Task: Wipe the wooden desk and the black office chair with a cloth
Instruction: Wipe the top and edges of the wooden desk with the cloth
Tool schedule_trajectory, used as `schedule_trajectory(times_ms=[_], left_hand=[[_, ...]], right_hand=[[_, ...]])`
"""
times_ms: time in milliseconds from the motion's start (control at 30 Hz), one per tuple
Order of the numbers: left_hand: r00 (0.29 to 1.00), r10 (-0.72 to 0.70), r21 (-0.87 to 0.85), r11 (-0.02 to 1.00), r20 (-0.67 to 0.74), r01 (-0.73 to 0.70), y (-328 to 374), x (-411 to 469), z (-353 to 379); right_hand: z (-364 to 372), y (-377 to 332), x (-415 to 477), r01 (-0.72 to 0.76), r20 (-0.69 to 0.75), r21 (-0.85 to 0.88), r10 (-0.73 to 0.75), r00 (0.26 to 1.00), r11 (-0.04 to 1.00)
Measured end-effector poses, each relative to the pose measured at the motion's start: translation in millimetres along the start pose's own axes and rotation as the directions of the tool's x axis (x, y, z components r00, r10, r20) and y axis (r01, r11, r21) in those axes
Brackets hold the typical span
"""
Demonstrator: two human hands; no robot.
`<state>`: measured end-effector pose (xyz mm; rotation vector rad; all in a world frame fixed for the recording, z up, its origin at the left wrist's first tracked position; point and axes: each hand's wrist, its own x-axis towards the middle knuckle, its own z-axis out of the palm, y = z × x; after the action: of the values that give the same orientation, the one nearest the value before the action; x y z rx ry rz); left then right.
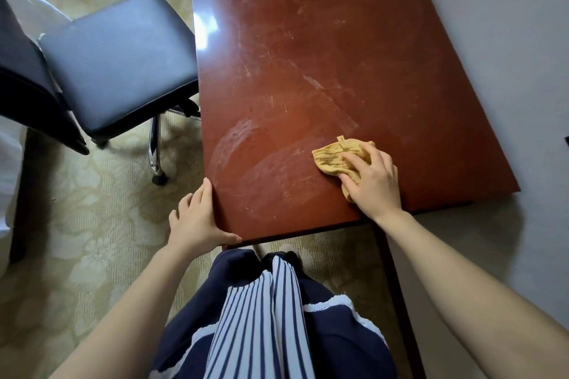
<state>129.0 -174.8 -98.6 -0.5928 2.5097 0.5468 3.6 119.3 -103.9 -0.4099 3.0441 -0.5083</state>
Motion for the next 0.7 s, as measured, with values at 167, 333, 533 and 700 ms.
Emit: schedule_trajectory(times_ms=[167, 333, 533, 700], left_hand=[[1.000, 0.021, 0.077, 0.997, 0.015, -0.022, 0.0, 0.2, -5.5], [0.999, 0.033, 0.079, 0.996, 0.023, -0.035, -2.0, -0.5, -6.0], [0.999, 0.052, 0.105, 0.993, 0.002, -0.052, -7.6, -1.8, -7.8], [0.998, 0.068, 0.127, 0.990, 0.006, -0.068, -10.4, -3.8, -12.2]], right_hand=[[11.5, -15.6, -0.3, -0.088, -0.142, 0.075, 0.098, 0.985, 0.993], [29.1, -67.9, -16.2, -0.044, -0.144, 0.138, 0.064, 0.987, 0.989], [42.8, -106.8, -49.7, 0.252, -0.048, 0.220, -0.248, 0.968, 0.942], [31.5, -72.1, -59.3, 0.535, -0.027, 0.155, -0.538, 0.843, 0.831]])
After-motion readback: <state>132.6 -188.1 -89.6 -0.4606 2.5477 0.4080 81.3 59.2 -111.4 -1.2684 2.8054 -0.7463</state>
